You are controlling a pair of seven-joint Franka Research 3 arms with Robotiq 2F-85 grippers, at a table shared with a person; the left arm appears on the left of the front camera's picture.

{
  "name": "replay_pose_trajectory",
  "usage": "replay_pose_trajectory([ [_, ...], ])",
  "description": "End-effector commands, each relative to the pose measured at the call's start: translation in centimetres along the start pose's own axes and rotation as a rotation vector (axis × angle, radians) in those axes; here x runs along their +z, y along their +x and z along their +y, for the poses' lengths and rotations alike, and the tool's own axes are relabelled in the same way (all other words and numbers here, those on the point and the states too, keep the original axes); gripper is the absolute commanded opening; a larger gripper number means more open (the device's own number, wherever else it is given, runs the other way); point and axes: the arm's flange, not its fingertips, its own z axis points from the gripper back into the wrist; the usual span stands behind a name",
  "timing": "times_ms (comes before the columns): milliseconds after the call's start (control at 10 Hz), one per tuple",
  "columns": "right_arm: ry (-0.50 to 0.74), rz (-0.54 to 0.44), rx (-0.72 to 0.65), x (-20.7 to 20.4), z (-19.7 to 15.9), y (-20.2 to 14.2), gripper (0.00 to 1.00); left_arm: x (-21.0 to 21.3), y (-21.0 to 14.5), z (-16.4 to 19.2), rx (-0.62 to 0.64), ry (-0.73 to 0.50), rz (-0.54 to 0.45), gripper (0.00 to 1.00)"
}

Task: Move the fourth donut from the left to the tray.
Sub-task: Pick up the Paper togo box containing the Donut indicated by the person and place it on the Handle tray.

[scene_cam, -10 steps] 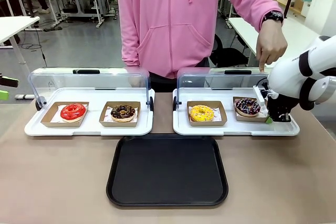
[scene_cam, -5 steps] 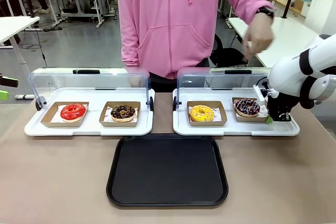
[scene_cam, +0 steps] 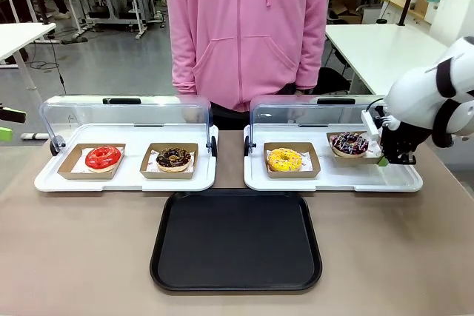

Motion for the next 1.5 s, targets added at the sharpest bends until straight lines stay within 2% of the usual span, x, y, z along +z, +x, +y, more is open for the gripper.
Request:
replay_pose_trajectory([
  [0,-0.024,-0.046,-0.006,3.1,2.1,1.4,0.02,0.1,0.2,-0.1,-0.006,-0.005,-0.018,1.0],
  [200,-0.028,-0.082,-0.011,5.4,3.9,3.3,0.02,0.1,0.2,-0.1,-0.006,-0.005,-0.018,1.0],
  [400,-0.017,-0.117,-0.029,7.0,6.8,7.3,0.02,0.1,0.2,-0.1,-0.006,-0.005,-0.018,1.0],
  [700,0.017,-0.103,0.037,5.7,10.7,14.5,0.02,0.1,0.2,-0.1,-0.006,-0.005,-0.018,1.0],
  [1100,0.049,-0.109,0.091,3.4,14.8,20.0,0.02,0.1,0.2,-0.1,-0.006,-0.005,-0.018,1.0],
  [1200,0.031,-0.143,0.101,3.4,15.3,20.5,0.02,0.1,0.2,-0.1,-0.006,-0.005,-0.018,1.0],
  [1300,0.073,-0.122,0.105,4.9,11.0,20.7,0.02,0.1,0.2,-0.1,-0.006,-0.005,-0.018,1.0],
  [1400,0.073,-0.122,0.105,4.9,11.0,20.7,0.02,0.1,0.2,-0.1,-0.006,-0.005,-0.018,1.0],
])
